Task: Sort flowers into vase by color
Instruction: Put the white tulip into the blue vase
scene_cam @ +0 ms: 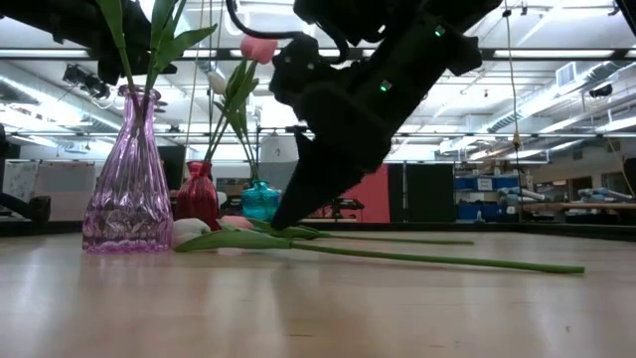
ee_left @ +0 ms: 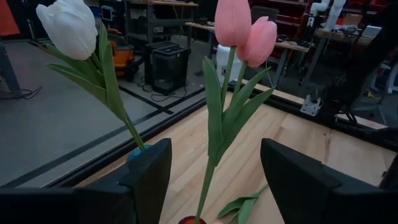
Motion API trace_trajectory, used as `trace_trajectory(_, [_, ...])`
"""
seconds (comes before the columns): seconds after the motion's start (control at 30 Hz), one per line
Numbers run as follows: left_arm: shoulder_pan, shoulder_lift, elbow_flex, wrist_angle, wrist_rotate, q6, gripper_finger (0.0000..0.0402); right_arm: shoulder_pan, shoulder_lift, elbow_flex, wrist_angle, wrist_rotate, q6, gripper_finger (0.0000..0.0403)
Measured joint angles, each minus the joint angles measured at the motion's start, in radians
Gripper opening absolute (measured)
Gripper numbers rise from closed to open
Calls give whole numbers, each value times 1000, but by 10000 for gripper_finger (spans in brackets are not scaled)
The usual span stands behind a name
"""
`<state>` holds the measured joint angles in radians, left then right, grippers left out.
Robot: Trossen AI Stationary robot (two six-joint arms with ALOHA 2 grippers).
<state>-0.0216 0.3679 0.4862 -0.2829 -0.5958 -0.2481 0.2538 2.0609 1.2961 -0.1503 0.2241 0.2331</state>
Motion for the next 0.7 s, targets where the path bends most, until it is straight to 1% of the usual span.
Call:
trace_trajectory(0.13, [0,0,0,0,0,-14,252,8,0,0,-66,-31,32,171])
trace_trajectory(0.27, [0,0,0,0,0,-18,252,23,0,-1,-100,-9,35,170])
trace_trajectory(0.4, [0,0,0,0,0,-18,252,25,0,-1,-102,-17,29,155])
trace_trajectory(0.5, [0,0,0,0,0,-18,252,20,0,-1,-128,-39,29,126])
trace_trajectory(0.7, [0,-12,0,-1,1,-18,252,7,30,4,-161,-102,33,35])
